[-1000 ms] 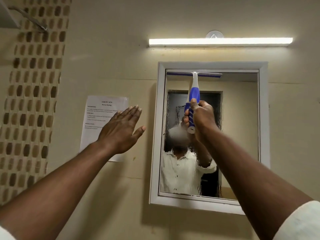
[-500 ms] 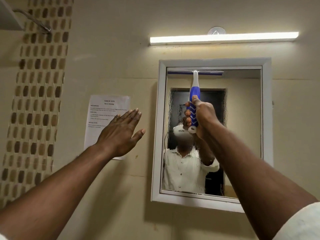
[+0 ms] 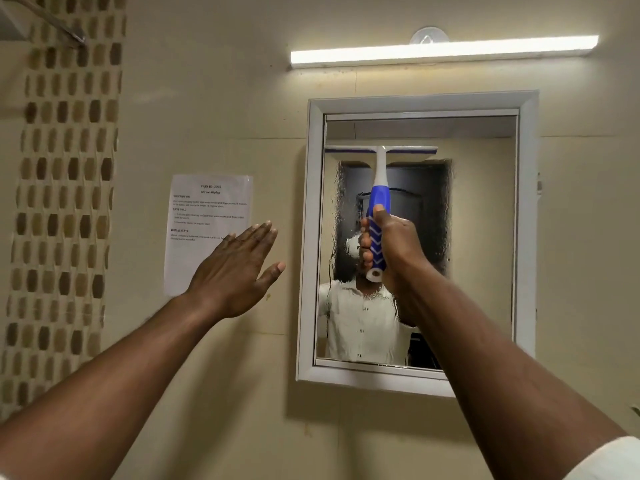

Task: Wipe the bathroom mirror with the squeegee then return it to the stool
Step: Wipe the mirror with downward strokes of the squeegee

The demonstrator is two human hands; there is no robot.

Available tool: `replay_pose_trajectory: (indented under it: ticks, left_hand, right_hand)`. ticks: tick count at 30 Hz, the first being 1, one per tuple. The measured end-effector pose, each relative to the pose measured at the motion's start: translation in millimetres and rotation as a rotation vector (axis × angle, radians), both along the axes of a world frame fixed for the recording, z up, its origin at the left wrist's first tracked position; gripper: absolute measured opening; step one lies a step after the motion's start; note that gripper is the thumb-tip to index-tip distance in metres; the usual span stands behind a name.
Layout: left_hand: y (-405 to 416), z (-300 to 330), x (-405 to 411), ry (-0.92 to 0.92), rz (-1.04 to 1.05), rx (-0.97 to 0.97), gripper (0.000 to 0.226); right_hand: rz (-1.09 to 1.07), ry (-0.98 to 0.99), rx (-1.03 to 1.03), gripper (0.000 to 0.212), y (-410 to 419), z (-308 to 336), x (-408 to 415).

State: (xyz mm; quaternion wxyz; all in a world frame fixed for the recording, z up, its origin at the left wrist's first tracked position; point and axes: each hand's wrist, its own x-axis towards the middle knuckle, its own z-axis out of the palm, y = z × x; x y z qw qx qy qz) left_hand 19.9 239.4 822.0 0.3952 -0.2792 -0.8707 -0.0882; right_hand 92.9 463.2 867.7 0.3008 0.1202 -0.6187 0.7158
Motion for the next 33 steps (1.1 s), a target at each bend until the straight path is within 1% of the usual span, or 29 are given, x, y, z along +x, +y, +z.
replay_pose_trajectory:
  ticks: [4, 10, 11, 14, 15, 18, 19, 20, 22, 23, 26, 30, 33]
  left_hand:
    - [-1.1, -7.3, 0.9, -0.022, 0.002, 0.003, 0.065]
    - [-0.7, -16.5, 1.7, -0.034, 0.004, 0.009, 0.065]
    - [-0.8, -18.0, 1.4, -0.037, 0.006, 0.008, 0.065]
    - [-1.7, -22.3, 0.3, -0.040, 0.004, 0.006, 0.065]
    - [-1.9, -23.7, -0.1, -0.042, 0.003, 0.006, 0.065]
    - [-2.9, -28.4, -1.0, -0.045, 0.006, 0.006, 0.065]
    - [-3.0, -30.1, -0.9, -0.045, 0.007, 0.006, 0.065]
    - [-3.0, -31.7, -0.9, -0.045, 0.007, 0.006, 0.065]
    - [-3.3, -34.5, -0.9, -0.043, 0.005, 0.007, 0.065]
    - [-3.5, -35.3, -1.1, -0.044, 0.003, 0.008, 0.065]
    - [-4.8, -38.0, -1.4, -0.054, 0.006, 0.009, 0.065]
    - [-7.0, -43.5, -1.3, -0.067, -0.001, 0.018, 0.065]
    - [-8.3, -48.7, -2.1, -0.078, -0.001, 0.020, 0.065]
  right_hand:
    - [0.043, -0.017, -0.029, 0.026, 1.1, -15.1, -4.2]
    - [0.254, -0.086, -0.039, 0.028, 6.5, -30.2, -3.4]
    - [0.253, -0.091, -0.036, 0.030, 6.2, -33.5, -4.1]
    - [0.055, -0.049, 0.004, 0.032, 2.1, -46.7, -7.9]
    - [0.049, -0.048, -0.005, 0.030, 1.9, -50.2, -7.2]
    - [0.183, -0.090, -0.040, 0.028, 2.4, -56.6, 0.4]
    - [0.197, -0.103, -0.036, 0.029, 0.5, -59.5, 2.3]
    - [0.161, -0.103, -0.025, 0.031, -1.9, -62.8, 2.8]
    - [0.013, -0.073, -0.001, 0.033, -6.6, -72.3, 2.6]
    - [-0.006, -0.069, -0.004, 0.032, -8.0, -75.8, 3.7]
    - [0.109, -0.114, -0.036, 0.030, -9.4, -80.1, 12.3]
    - [-0.049, -0.113, -0.022, 0.031, -14.8, -96.4, 16.2]
    - [-0.047, -0.115, -0.027, 0.029, -17.1, -112.2, 17.9]
